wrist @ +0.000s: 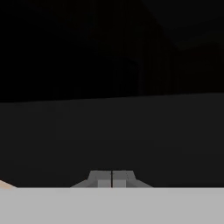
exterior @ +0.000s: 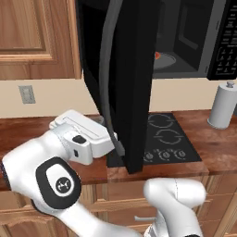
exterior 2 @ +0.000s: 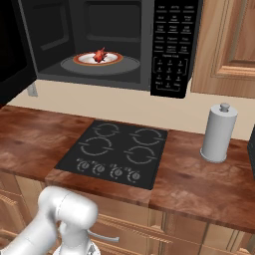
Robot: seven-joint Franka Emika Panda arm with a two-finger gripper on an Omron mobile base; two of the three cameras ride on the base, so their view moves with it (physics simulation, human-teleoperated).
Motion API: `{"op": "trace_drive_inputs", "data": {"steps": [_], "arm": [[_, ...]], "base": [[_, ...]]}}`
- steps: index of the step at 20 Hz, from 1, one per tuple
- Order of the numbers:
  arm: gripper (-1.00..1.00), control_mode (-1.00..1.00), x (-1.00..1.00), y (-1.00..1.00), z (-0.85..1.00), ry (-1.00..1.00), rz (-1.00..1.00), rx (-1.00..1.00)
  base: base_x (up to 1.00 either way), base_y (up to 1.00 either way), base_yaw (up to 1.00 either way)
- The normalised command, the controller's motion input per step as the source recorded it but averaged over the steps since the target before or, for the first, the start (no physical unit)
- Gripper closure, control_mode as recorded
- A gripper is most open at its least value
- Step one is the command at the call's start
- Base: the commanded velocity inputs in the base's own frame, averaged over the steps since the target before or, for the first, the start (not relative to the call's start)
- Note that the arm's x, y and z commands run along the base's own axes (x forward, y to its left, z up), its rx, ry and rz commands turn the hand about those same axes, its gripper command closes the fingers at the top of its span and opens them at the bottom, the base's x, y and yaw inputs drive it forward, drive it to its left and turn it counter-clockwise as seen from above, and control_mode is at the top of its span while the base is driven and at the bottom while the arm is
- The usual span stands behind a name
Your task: Transport the fish from the fridge to the microwave and turn on the microwave.
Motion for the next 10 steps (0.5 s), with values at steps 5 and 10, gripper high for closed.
{"op": "trace_drive_inputs", "data": {"steps": [5, 10], "arm": [[1.00, -1.00, -0.02, -0.62, 0.00, -0.02, 0.00, 0.00], [1.00, -1.00, -0.01, -0.60, 0.00, 0.00, 0.00, 0.00]], "base": [[0.00, 0.00, 0.00], [0.00, 0.00, 0.00]]}}
